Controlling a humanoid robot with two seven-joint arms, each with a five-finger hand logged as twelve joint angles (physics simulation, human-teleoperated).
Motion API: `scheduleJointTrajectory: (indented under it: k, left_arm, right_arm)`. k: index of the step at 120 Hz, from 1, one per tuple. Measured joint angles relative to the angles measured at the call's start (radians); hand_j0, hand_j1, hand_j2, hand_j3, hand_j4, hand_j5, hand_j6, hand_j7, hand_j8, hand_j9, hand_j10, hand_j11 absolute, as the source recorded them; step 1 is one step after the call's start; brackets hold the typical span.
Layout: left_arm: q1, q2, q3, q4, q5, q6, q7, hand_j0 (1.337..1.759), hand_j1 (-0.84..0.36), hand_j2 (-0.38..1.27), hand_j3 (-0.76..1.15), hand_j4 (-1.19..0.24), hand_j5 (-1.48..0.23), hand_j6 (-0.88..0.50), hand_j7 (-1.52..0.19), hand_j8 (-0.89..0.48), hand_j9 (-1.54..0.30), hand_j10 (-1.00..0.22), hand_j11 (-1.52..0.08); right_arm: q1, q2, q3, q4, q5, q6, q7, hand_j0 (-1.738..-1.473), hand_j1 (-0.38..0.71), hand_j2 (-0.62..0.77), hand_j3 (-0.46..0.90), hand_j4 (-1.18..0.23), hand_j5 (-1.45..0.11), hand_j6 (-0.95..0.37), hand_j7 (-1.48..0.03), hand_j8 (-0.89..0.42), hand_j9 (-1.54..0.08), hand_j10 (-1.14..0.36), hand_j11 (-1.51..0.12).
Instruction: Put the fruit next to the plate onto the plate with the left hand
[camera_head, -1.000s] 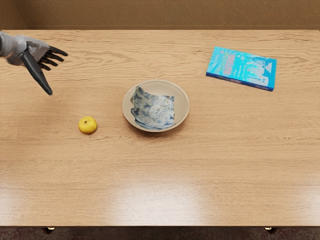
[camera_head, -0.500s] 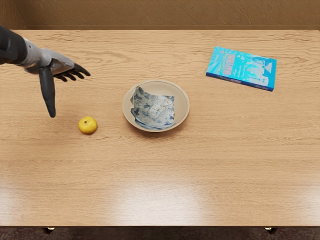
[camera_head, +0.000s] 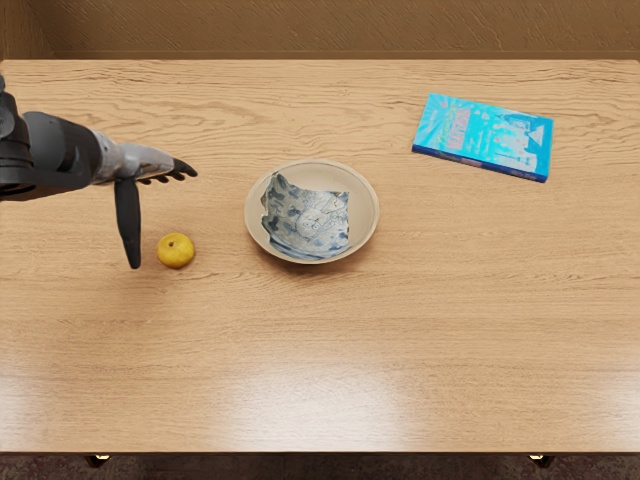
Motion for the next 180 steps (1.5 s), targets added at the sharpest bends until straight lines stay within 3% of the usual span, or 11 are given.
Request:
scheduleJointTrajectory:
  k: [23, 66, 138, 180]
  left_arm:
    - [0.003, -0.052, 0.068, -0.048, 0.033, 0.119, 0.0, 1.658, 0.3, 0.01, 0.0, -0.04, -0.05, -0.04, -0.05, -0.04, -0.05, -0.04, -0.05]
    - [0.036, -0.121, 0.179, -0.051, 0.198, 0.282, 0.0, 1.658, 0.25, 0.02, 0.0, -0.09, -0.11, -0.09, -0.11, -0.09, -0.11, -0.09, -0.11]
    - [0.161, -0.181, 0.193, 0.02, 0.31, 0.473, 0.0, 1.658, 0.12, 0.04, 0.0, -0.2, -0.25, -0.2, -0.25, -0.2, -0.25, -0.2, -0.25]
    - [0.2, -0.182, 0.206, 0.019, 0.334, 0.562, 0.0, 1.658, 0.08, 0.05, 0.0, -0.23, -0.3, -0.23, -0.3, -0.23, -0.3, -0.23, -0.3]
  right_arm:
    - [0.0, 0.0, 0.0, 0.0, 0.0, 0.0, 0.0, -1.658, -0.35, 0.0, 0.0, 0.0, 0.0, 0.0, 0.0, 0.0, 0.0, 0.0, 0.0]
    - [0.0, 0.0, 0.0, 0.0, 0.0, 0.0, 0.0, -1.658, -0.35, 0.0, 0.0, 0.0, 0.0, 0.0, 0.0, 0.0, 0.0, 0.0, 0.0]
    - [0.0, 0.0, 0.0, 0.0, 0.0, 0.0, 0.0, -1.658, -0.35, 0.0, 0.0, 0.0, 0.0, 0.0, 0.0, 0.0, 0.0, 0.0, 0.0]
    - [0.0, 0.0, 0.0, 0.0, 0.0, 0.0, 0.0, -1.658, -0.35, 0.0, 0.0, 0.0, 0.0, 0.0, 0.0, 0.0, 0.0, 0.0, 0.0]
